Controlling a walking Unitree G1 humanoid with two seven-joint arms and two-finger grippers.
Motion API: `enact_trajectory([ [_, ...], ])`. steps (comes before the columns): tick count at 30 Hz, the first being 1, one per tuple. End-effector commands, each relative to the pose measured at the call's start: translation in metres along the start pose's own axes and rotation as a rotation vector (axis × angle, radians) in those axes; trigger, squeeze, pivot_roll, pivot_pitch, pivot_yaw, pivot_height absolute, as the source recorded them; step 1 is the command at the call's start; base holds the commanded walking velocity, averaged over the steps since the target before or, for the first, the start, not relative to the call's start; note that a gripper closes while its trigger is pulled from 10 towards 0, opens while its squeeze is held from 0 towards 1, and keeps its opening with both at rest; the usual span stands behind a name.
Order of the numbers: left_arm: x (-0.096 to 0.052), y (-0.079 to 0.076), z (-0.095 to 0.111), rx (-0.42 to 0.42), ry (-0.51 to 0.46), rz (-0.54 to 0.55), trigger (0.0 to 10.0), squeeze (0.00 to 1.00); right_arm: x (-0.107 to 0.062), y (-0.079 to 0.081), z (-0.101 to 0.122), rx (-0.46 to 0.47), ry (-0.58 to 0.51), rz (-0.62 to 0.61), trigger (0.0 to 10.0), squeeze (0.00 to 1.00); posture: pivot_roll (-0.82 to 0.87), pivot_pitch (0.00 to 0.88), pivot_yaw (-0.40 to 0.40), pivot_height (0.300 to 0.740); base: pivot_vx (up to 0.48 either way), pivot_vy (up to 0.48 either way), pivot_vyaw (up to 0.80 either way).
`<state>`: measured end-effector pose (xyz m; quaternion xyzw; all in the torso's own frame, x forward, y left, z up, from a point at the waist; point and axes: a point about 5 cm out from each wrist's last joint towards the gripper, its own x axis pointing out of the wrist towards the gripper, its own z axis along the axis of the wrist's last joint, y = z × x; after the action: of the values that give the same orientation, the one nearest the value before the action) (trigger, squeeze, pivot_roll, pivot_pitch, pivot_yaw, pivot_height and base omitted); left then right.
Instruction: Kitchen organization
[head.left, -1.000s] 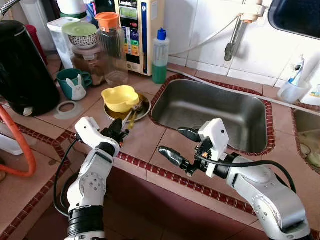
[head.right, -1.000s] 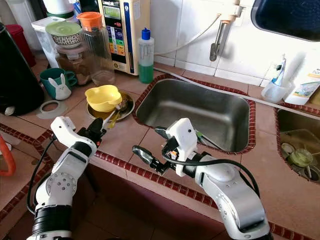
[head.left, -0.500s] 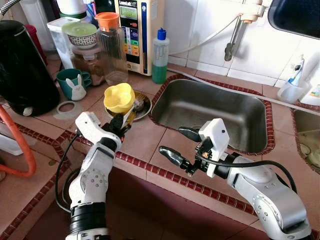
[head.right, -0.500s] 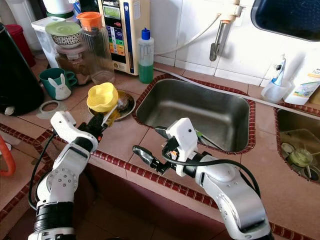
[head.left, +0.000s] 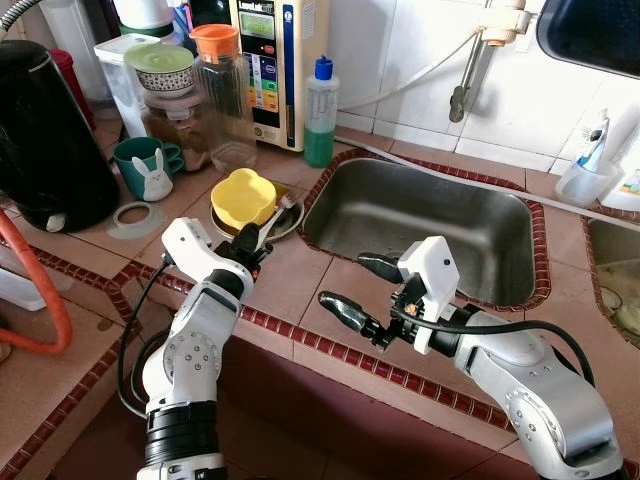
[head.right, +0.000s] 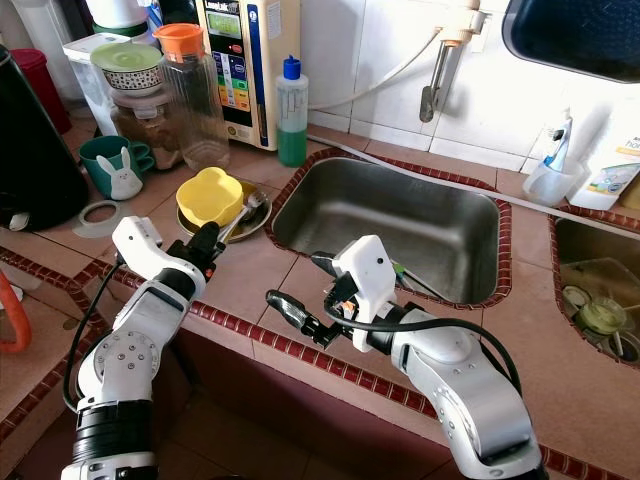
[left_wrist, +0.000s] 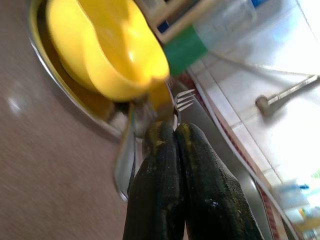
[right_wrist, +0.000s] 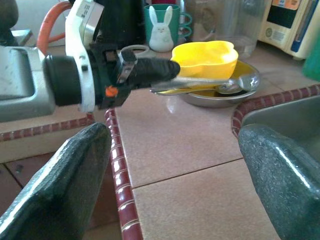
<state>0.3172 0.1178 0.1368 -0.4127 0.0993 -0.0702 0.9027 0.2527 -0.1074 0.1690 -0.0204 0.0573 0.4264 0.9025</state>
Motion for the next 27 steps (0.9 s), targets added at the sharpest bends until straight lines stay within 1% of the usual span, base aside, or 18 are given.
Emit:
enact_trajectory([
  [1, -0.002, -0.008, 0.000, 0.012, 0.008, -0.034, 0.0, 0.00, 0.000, -0.004, 0.003, -0.015, -0.008, -0.023, 10.0, 0.00, 0.10, 0.000, 0.014, 0.740, 0.000, 0.000, 0.00],
  [2, -0.002, -0.010, 0.000, 0.022, 0.009, -0.050, 0.0, 0.00, 0.000, -0.007, 0.004, -0.017, -0.014, -0.041, 10.0, 0.00, 0.10, 0.000, 0.014, 0.740, 0.000, 0.000, 0.00],
  [4, -0.002, -0.022, 0.003, 0.056, -0.015, -0.123, 0.0, 0.00, 0.001, -0.019, 0.010, -0.020, -0.056, -0.137, 10.0, 0.00, 0.10, 0.000, 0.014, 0.740, 0.000, 0.000, 0.00],
  [6, -0.002, -0.031, 0.005, 0.070, -0.031, -0.182, 0.0, 0.00, 0.001, -0.027, 0.015, 0.008, -0.096, -0.194, 10.0, 0.00, 0.10, 0.000, 0.012, 0.740, 0.000, 0.000, 0.00],
  [9, -0.002, -0.040, 0.006, 0.051, -0.031, -0.254, 0.0, 0.00, 0.001, -0.035, 0.022, 0.068, -0.164, -0.260, 10.0, 0.00, 0.10, 0.000, 0.012, 0.740, 0.000, 0.000, 0.00],
  [12, -0.002, -0.043, 0.007, 0.036, -0.031, -0.274, 0.0, 0.00, 0.001, -0.038, 0.025, 0.090, -0.189, -0.289, 10.0, 0.00, 0.10, 0.000, 0.010, 0.740, 0.000, 0.000, 0.00],
  [13, -0.002, -0.046, 0.005, 0.012, -0.020, -0.305, 0.0, 0.00, 0.001, -0.044, 0.028, 0.157, -0.240, -0.349, 10.0, 0.00, 0.10, 0.000, 0.009, 0.740, 0.000, 0.000, 0.00],
  [16, -0.004, -0.053, 0.003, -0.029, 0.001, -0.369, 0.0, 0.00, 0.001, -0.051, 0.029, 0.265, -0.295, -0.400, 10.0, 0.00, 0.10, 0.000, 0.008, 0.740, 0.000, 0.000, 0.00],
  [18, -0.006, -0.059, 0.002, -0.052, 0.006, -0.417, 0.0, 0.00, 0.001, -0.054, 0.029, 0.333, -0.326, -0.416, 10.0, 0.00, 0.10, 0.000, 0.007, 0.740, 0.000, 0.000, 0.00],
  [19, -0.006, -0.059, 0.002, -0.052, 0.006, -0.417, 0.0, 0.00, 0.001, -0.054, 0.029, 0.333, -0.326, -0.416, 10.0, 0.00, 0.10, 0.000, 0.007, 0.740, 0.000, 0.000, 0.00],
  [20, -0.009, -0.068, 0.000, -0.072, 0.019, -0.479, 0.0, 0.00, 0.001, -0.057, 0.031, 0.439, -0.373, -0.430, 10.0, 0.00, 0.09, 0.000, 0.007, 0.740, 0.000, 0.000, 0.00],
  [23, -0.011, -0.074, -0.003, -0.091, 0.050, -0.532, 0.0, 0.00, 0.003, -0.058, 0.032, 0.542, -0.419, -0.413, 10.0, 0.00, 0.09, 0.000, 0.006, 0.740, 0.000, 0.000, 0.00],
  [24, -0.011, -0.074, -0.003, -0.091, 0.050, -0.532, 0.0, 0.00, 0.003, -0.058, 0.032, 0.542, -0.419, -0.413, 10.0, 0.00, 0.09, 0.000, 0.006, 0.740, 0.000, 0.000, 0.00],
  [27, -0.014, -0.080, -0.008, -0.107, 0.100, -0.586, 0.0, 0.00, 0.005, -0.056, 0.033, 0.629, -0.449, -0.385, 10.0, 0.00, 0.09, 0.000, 0.005, 0.740, 0.000, 0.000, 0.00],
])
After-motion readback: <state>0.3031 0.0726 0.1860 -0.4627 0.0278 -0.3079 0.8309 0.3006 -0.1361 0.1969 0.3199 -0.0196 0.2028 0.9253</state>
